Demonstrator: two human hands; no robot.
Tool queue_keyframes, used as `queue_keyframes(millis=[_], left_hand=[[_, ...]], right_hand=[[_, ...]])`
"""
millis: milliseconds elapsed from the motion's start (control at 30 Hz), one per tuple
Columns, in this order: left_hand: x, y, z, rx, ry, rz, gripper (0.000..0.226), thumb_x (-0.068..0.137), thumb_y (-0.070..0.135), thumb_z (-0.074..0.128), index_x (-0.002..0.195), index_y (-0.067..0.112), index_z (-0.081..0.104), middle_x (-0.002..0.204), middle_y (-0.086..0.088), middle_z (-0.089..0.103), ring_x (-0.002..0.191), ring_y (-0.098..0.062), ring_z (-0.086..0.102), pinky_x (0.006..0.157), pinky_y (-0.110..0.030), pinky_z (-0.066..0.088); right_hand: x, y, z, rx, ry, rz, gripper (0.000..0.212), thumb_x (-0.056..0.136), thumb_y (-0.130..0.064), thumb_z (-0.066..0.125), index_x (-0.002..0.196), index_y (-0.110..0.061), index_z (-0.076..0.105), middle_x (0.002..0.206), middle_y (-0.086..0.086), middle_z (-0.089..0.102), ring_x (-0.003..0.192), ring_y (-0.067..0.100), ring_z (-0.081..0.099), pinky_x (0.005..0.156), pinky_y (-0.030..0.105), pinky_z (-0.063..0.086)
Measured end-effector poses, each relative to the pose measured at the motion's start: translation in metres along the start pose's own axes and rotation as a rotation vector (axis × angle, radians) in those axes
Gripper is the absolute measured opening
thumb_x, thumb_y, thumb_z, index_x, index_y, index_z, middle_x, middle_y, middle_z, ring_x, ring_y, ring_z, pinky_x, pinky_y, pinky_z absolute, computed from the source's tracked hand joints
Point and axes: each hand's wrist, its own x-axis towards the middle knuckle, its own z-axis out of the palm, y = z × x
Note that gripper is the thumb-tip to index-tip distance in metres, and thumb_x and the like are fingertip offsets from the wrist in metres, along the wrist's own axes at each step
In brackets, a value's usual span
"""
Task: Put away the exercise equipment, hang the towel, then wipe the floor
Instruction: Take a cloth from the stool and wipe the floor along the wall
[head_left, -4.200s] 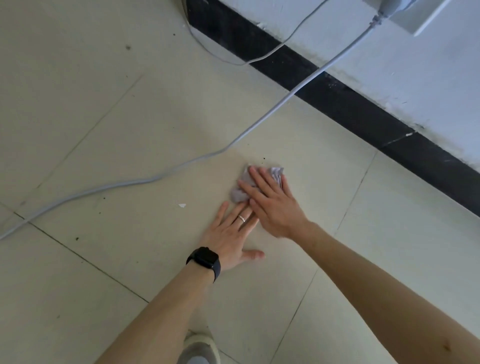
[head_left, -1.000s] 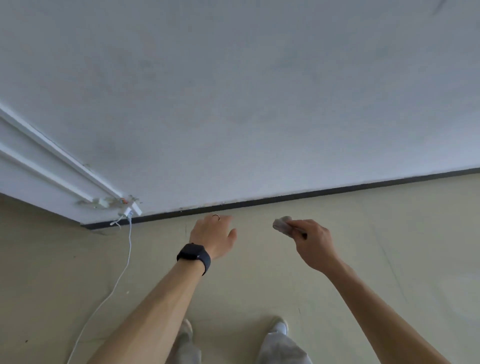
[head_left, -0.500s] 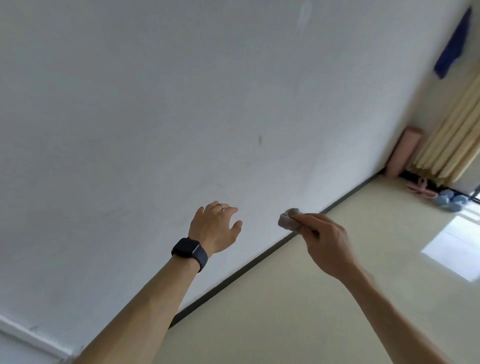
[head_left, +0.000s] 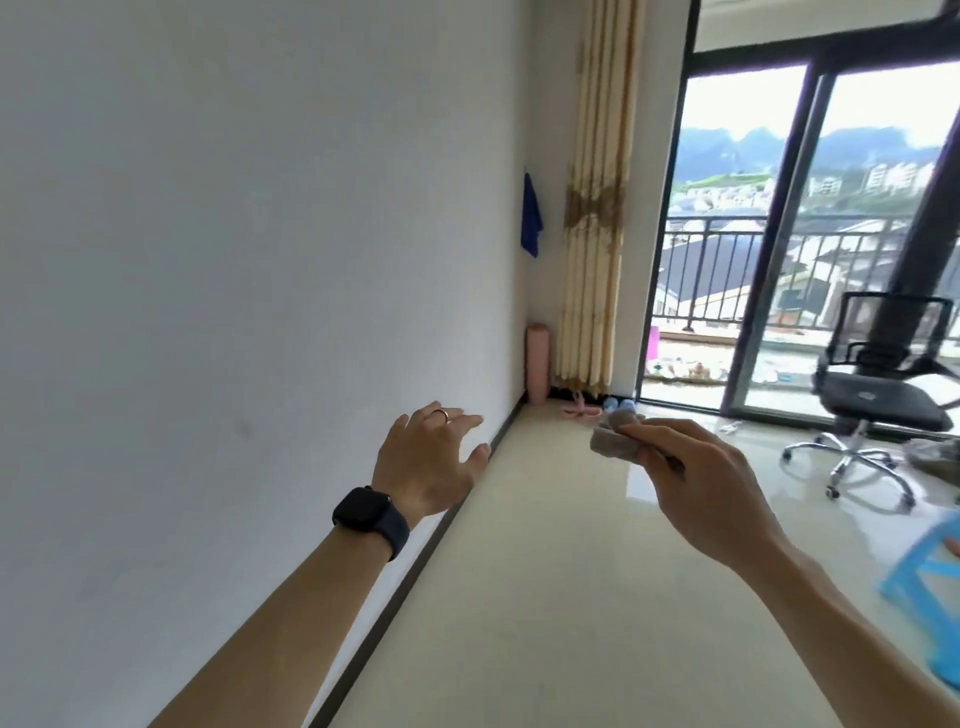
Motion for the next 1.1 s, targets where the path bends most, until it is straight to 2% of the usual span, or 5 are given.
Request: queue_keyframes(millis=[367, 467, 800, 933, 1100], left_hand=[[0.163, 0.184, 0.058, -0.091, 0.042, 0.204, 0.044, 0.096, 0.044, 0.050, 0.137, 0.030, 0.056, 0.140, 0.004, 0.056, 0.136, -0.016, 0.042, 0.111, -0.034, 0.031], [0.207, 0.209, 0.085, -0.096, 0.023, 0.239, 0.040, 0.094, 0.045, 0.049, 0.129, 0.030, 0.060, 0.131, 0.005, 0.062, 0.130, -0.018, 0.047, 0.108, -0.039, 0.037], [0.405, 0.273, 0.184, -0.091, -0.014, 0.330, 0.045, 0.096, 0.047, 0.048, 0.138, 0.032, 0.054, 0.143, 0.006, 0.053, 0.138, -0.017, 0.039, 0.115, -0.042, 0.029], [0.495, 0.310, 0.225, -0.068, -0.057, 0.398, 0.049, 0.097, 0.048, 0.047, 0.142, 0.032, 0.050, 0.147, 0.004, 0.050, 0.139, -0.019, 0.038, 0.115, -0.043, 0.028], [0.583, 0.400, 0.294, -0.088, -0.139, 0.518, 0.048, 0.097, 0.052, 0.044, 0.143, 0.036, 0.048, 0.149, 0.006, 0.047, 0.141, -0.018, 0.035, 0.117, -0.042, 0.026]], right_hand=[[0.065, 0.180, -0.109, -0.172, 0.164, 0.111, 0.027, 0.094, -0.010, 0.065, 0.115, -0.024, 0.074, 0.118, -0.003, 0.070, 0.103, 0.026, 0.065, 0.083, 0.028, 0.041], [0.088, 0.225, -0.116, -0.198, 0.191, 0.135, 0.027, 0.093, -0.011, 0.065, 0.115, -0.025, 0.074, 0.119, -0.004, 0.070, 0.102, 0.027, 0.066, 0.083, 0.031, 0.046], [0.206, 0.383, -0.102, -0.270, 0.253, 0.202, 0.028, 0.092, -0.008, 0.066, 0.114, -0.022, 0.075, 0.118, -0.004, 0.071, 0.102, 0.025, 0.067, 0.084, 0.029, 0.045], [0.246, 0.449, -0.104, -0.302, 0.307, 0.267, 0.028, 0.091, -0.008, 0.068, 0.112, -0.024, 0.076, 0.116, -0.004, 0.072, 0.102, 0.027, 0.067, 0.087, 0.037, 0.051], [0.258, 0.544, -0.131, -0.346, 0.360, 0.441, 0.027, 0.092, -0.011, 0.067, 0.113, -0.025, 0.076, 0.118, -0.007, 0.070, 0.105, 0.022, 0.065, 0.089, 0.024, 0.042]])
